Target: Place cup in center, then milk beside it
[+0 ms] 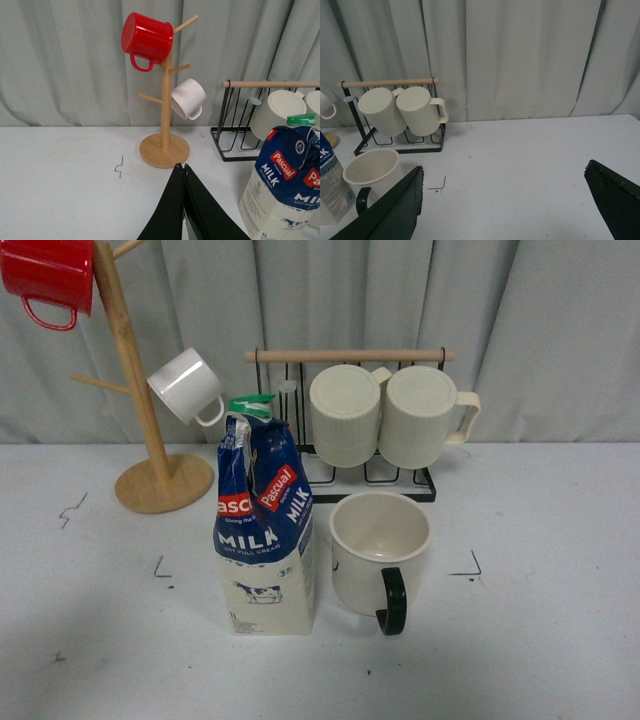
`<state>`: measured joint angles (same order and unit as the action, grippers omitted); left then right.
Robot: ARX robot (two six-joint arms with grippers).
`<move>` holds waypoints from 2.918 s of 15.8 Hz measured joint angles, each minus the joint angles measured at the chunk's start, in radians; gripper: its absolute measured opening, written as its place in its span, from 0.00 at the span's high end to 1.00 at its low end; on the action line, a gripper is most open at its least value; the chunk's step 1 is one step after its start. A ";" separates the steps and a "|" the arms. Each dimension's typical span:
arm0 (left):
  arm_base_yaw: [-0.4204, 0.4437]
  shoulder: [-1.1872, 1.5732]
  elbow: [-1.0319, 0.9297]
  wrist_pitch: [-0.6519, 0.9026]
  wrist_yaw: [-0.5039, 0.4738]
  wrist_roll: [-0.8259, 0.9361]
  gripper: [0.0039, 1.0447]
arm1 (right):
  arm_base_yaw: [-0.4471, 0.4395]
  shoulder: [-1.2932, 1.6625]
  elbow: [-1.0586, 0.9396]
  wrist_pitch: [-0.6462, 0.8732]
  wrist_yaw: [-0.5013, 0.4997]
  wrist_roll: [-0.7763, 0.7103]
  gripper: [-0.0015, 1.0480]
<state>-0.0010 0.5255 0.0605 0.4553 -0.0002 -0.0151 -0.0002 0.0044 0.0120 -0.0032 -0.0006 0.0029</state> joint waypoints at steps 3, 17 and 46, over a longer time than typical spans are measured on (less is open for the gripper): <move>0.000 -0.082 -0.018 -0.058 0.000 0.000 0.99 | 0.000 0.000 0.000 0.000 0.000 0.000 0.06; 0.000 -0.351 -0.050 -0.277 0.000 0.000 0.99 | 0.000 0.000 0.000 0.000 0.000 0.000 0.06; 0.000 -0.517 -0.049 -0.459 0.000 0.001 0.06 | 0.000 0.000 0.000 0.000 0.000 0.000 0.06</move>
<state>-0.0010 0.0082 0.0113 -0.0036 -0.0002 -0.0139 -0.0002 0.0044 0.0120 -0.0032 -0.0006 0.0025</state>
